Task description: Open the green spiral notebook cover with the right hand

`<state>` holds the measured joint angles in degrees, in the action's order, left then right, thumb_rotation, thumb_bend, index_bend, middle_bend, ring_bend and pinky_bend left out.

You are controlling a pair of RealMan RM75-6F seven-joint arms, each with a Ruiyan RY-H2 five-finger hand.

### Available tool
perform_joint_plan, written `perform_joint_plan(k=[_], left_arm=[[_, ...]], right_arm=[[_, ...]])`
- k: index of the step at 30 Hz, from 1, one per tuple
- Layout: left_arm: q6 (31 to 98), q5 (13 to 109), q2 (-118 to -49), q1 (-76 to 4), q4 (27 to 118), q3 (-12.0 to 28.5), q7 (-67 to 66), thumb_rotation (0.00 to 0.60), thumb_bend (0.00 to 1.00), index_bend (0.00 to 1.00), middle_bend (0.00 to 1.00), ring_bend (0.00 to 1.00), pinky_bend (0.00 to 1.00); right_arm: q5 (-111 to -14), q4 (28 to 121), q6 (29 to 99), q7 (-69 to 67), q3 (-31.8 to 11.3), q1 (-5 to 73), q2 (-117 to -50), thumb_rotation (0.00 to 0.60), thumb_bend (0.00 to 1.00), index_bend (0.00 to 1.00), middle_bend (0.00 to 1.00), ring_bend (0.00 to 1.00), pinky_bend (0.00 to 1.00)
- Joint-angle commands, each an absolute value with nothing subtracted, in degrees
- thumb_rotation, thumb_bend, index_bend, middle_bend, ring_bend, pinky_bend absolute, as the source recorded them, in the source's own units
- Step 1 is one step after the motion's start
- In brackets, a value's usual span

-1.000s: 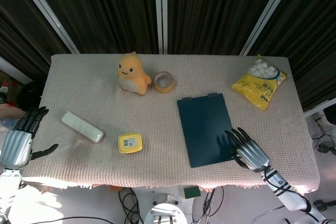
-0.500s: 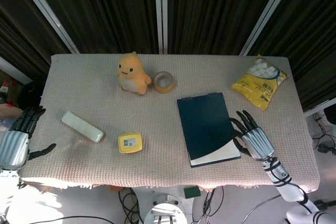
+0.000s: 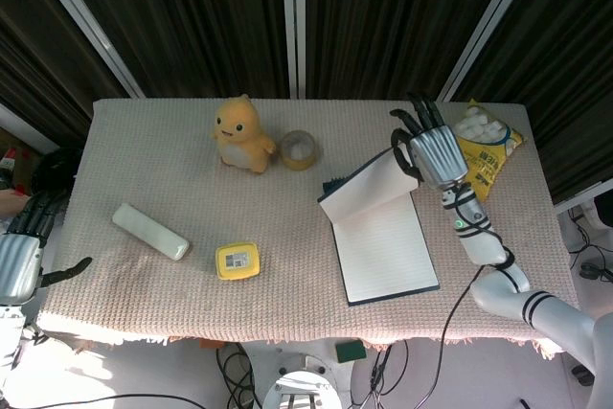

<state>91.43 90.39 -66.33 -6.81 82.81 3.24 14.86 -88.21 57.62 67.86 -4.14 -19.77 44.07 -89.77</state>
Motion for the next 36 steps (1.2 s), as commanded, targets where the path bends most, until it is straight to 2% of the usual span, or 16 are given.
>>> perform_joint_plan(k=[1,6,8,12,14,15,16,17,18,21,23,29,32,33,36], left_arm=[[90.7,89.7,-65.7,-6.9,82.6,3.4,15.2,0.600,0.02,0.11,0.09,0.06,0.21],[89.2,88.1,-64.1,-7.2,82.5,3.9,15.8,0.600,0.02,0.11,0.09,0.06,0.21],[88.2,87.3,-63.7,-7.4,82.2,4.1,16.1,0.600,0.02,0.11,0.09,0.06,0.21],[86.3,86.2,-63.2,-8.0,81.7,4.3,16.7,0.600,0.02,0.11,0.09,0.06,0.21],[85.8,85.9,-63.0,-8.2,81.5,4.5,17.0,0.600,0.02,0.11,0.09,0.06,0.21],[85.6,85.7,-63.0,-8.3,81.4,4.6,17.3,0.600,0.02,0.11,0.09,0.06,0.21],[85.5,85.6,-63.0,-8.4,81.3,4.7,17.5,0.600,0.02,0.11,0.09,0.06,0.21],[85.3,85.6,-63.1,-8.4,81.1,4.7,17.6,0.600,0.02,0.11,0.09,0.06,0.21],[85.1,85.6,-63.2,-8.6,81.0,4.7,17.8,0.600,0.02,0.11,0.09,0.06,0.21],[85.1,86.3,-63.5,-8.9,81.1,4.6,17.7,0.600,0.02,0.11,0.09,0.06,0.21],[85.4,86.9,-63.6,-8.9,81.3,4.4,17.5,0.600,0.02,0.11,0.09,0.06,0.21],[87.3,88.4,-64.0,-8.3,82.5,4.0,16.1,0.600,0.02,0.11,0.09,0.06,0.21],[88.6,89.4,-64.2,-7.9,83.2,3.7,15.1,0.600,0.02,0.11,0.09,0.06,0.21],[89.1,89.7,-64.3,-7.7,83.5,3.6,14.6,0.600,0.02,0.11,0.09,0.06,0.21],[90.5,90.5,-64.6,-7.1,84.2,3.3,13.5,0.600,0.02,0.11,0.09,0.06,0.21]], right_arm=[[-79.9,37.4,57.0,-4.7,-27.6,56.9,-99.2,0.600,0.69,1.00,0.26,0.00,0.00],[-74.4,17.1,46.8,-6.5,-30.3,66.7,-106.5,0.600,0.67,1.00,0.32,0.03,0.00],[-72.6,11.9,43.6,-7.1,-31.1,69.1,-108.3,0.600,0.66,1.00,0.35,0.05,0.00],[-70.8,6.8,42.2,-6.9,-31.4,71.2,-110.5,0.600,0.62,0.99,0.37,0.08,0.00],[-70.4,6.2,39.4,-6.4,-31.1,71.5,-110.8,0.600,0.50,0.69,0.23,0.04,0.00],[-70.2,6.2,37.5,-6.2,-30.8,71.6,-110.9,0.600,0.42,0.40,0.12,0.01,0.00],[-70.3,6.4,37.3,-6.5,-30.4,71.4,-110.9,0.600,0.36,0.18,0.04,0.00,0.00],[-70.7,6.6,37.4,-6.8,-29.7,71.2,-110.8,0.600,0.33,0.05,0.01,0.00,0.00],[-71.3,7.1,37.7,-7.5,-28.7,70.6,-110.6,0.600,0.29,0.00,0.00,0.00,0.00],[-73.3,8.6,39.8,-9.5,-25.9,68.8,-109.8,0.600,0.22,0.00,0.00,0.00,0.00],[-74.3,9.8,42.1,-11.0,-24.6,67.4,-109.2,0.600,0.20,0.00,0.00,0.00,0.00],[-78.0,20.5,58.7,-17.2,-20.1,57.7,-104.1,0.600,0.20,0.00,0.00,0.00,0.00],[-81.1,33.6,69.7,-16.5,-16.3,48.6,-96.9,0.600,0.20,0.00,0.00,0.00,0.00],[-82.2,40.6,73.6,-14.1,-14.5,44.3,-92.9,0.600,0.20,0.00,0.00,0.00,0.00],[-83.3,62.7,79.5,-4.2,-8.7,32.9,-80.3,0.600,0.20,0.00,0.00,0.00,0.00]])
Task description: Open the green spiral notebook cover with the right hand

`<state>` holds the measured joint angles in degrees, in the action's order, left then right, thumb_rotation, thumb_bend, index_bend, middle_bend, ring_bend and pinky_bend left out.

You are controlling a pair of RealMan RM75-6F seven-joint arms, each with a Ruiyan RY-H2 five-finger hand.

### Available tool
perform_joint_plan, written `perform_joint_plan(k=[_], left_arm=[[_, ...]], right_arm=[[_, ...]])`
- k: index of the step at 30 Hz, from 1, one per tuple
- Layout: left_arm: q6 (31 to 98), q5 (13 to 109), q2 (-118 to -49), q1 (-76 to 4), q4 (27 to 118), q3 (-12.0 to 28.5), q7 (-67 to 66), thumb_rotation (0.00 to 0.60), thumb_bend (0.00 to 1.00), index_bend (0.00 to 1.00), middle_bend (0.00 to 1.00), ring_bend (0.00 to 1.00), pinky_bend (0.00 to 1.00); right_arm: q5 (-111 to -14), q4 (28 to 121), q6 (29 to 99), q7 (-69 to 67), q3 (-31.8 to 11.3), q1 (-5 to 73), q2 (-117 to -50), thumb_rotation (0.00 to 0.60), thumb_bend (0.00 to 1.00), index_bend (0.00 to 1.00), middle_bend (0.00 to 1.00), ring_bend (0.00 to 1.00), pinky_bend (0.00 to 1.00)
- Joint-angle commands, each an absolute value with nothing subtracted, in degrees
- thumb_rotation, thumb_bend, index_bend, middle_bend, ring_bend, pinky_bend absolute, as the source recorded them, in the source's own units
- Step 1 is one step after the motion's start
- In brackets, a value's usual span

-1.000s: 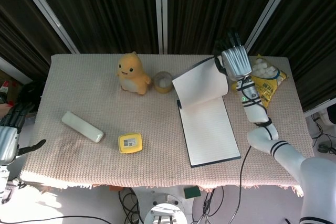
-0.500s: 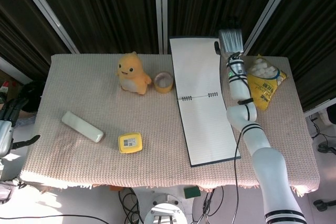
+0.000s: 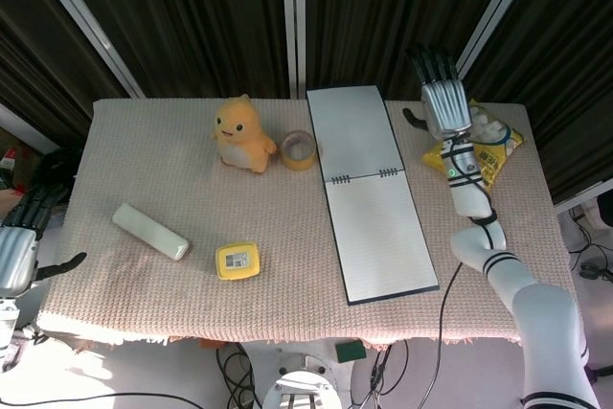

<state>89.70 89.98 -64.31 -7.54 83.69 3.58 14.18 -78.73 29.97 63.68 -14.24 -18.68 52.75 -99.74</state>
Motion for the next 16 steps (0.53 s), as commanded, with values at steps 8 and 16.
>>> perform_joint_plan(k=[8,16], left_arm=[[94.6,92.4,-65.9,-4.9,84.4,2.5,9.7,0.600,0.02,0.11,0.09,0.06,0.17],[96.3,93.4,-66.9,-2.0,82.0,0.1,5.4,0.591,0.02,0.11,0.09,0.06,0.16]], right_arm=[[-81.9,86.7,93.5,5.2,1.4,12.3,-69.6,0.600,0.18,0.00,0.00,0.00,0.00],[-79.3,83.2,95.2,1.1,2.0,5.4,-71.4,0.600,0.18,0.00,0.00,0.00,0.00]])
